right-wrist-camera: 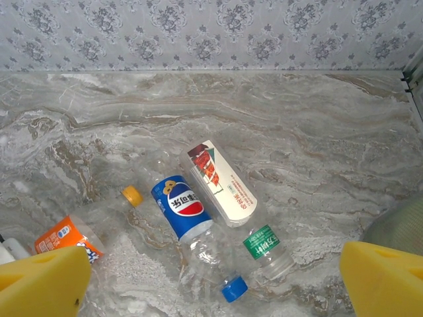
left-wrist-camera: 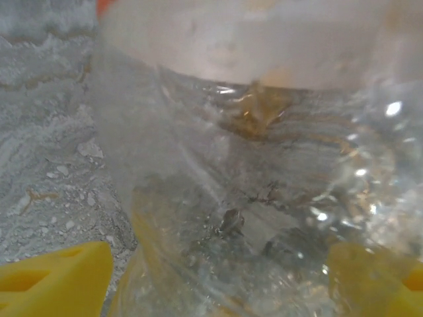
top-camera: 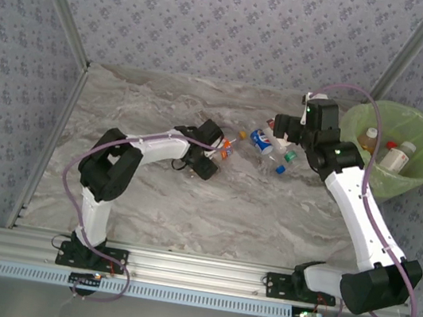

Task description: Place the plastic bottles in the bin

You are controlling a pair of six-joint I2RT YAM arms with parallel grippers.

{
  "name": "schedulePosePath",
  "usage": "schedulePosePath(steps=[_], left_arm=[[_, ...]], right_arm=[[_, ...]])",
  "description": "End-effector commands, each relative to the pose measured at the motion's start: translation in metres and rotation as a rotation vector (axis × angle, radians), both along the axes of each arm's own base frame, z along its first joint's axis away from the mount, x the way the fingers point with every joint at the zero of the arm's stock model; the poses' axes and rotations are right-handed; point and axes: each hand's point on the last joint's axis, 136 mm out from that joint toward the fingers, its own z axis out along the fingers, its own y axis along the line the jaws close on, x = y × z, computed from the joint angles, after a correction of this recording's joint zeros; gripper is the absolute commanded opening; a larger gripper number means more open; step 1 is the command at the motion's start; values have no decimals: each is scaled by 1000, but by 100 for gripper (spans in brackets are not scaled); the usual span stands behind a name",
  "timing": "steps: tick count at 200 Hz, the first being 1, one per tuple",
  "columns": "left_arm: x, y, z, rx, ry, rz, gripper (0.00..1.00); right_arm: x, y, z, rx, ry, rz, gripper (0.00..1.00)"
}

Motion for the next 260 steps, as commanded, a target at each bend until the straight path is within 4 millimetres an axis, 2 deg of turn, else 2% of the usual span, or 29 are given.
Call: schedulePosePath(steps=[1, 47, 90, 107, 150, 159, 163, 194, 260], left_arm=[[4, 1, 0, 26, -4, -4, 80], [2, 1, -7, 25, 1, -5, 65], [1, -5, 6, -48, -31, -2, 52], [-1, -7, 14, -81, -47, -9, 39], [-5, -8, 35, -137, -91, -19, 14], [-5, -7, 40, -150, -101, -19, 7], [-5, -7, 42, -156, -107, -16, 0], [-9, -6, 63, -222, -159, 1, 0], [-34, -26, 116, -455, -195, -109, 0]], right_arm=[[-5, -3, 3, 4, -20, -16, 99], [-6, -4, -1, 12, -18, -30, 99], [-5, -4, 3, 46, -46, -49, 99], [-6, -4, 6, 64, -62, -49, 99], [-8, -5, 14, 110, -100, -69, 99], [-8, -6, 16, 118, -111, -75, 99], [-9, -6, 17, 121, -114, -76, 99], [-10, 0, 17, 141, -112, -46, 99], [-6, 19, 23, 235, -107, 17, 99]])
